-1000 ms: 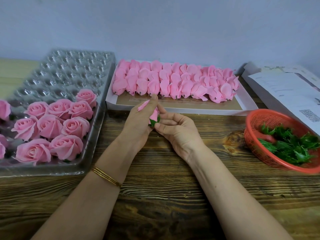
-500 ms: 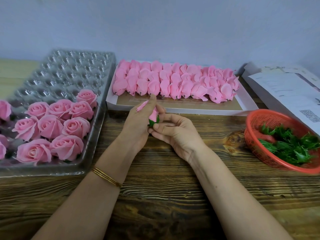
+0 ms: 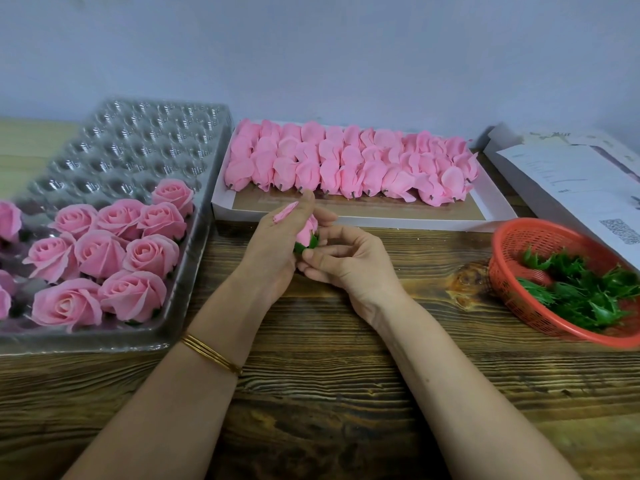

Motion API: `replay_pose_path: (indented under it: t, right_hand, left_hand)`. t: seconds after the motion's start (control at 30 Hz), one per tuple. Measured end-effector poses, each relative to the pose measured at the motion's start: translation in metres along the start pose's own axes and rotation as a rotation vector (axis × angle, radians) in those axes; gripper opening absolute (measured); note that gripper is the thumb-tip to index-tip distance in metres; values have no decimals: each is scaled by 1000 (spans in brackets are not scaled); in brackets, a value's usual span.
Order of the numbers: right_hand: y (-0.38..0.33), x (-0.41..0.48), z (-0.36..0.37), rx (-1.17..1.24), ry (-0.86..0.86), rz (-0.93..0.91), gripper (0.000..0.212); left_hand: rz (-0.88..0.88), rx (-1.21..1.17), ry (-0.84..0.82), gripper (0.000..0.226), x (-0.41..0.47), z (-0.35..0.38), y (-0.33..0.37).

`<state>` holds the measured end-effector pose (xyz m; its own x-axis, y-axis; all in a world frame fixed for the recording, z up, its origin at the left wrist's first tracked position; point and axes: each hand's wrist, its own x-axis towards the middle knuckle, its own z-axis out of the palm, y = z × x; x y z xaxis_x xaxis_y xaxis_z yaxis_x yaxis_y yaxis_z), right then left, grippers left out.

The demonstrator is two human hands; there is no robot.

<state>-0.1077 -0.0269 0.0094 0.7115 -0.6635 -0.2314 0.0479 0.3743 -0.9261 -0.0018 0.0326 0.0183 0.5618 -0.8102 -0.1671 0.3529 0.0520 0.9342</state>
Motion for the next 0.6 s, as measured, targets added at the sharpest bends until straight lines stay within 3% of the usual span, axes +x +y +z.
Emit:
replay_pose_path:
  t: [0.37, 0.6]
  right_hand:
    - [-7, 4, -7, 273, -126, 185, 19]
    - [-5, 4, -7, 195, -129, 157, 18]
  left_hand:
    - [2, -20, -27, 43, -3, 1, 2]
    - [-8, -16, -25, 43, -1, 0, 2]
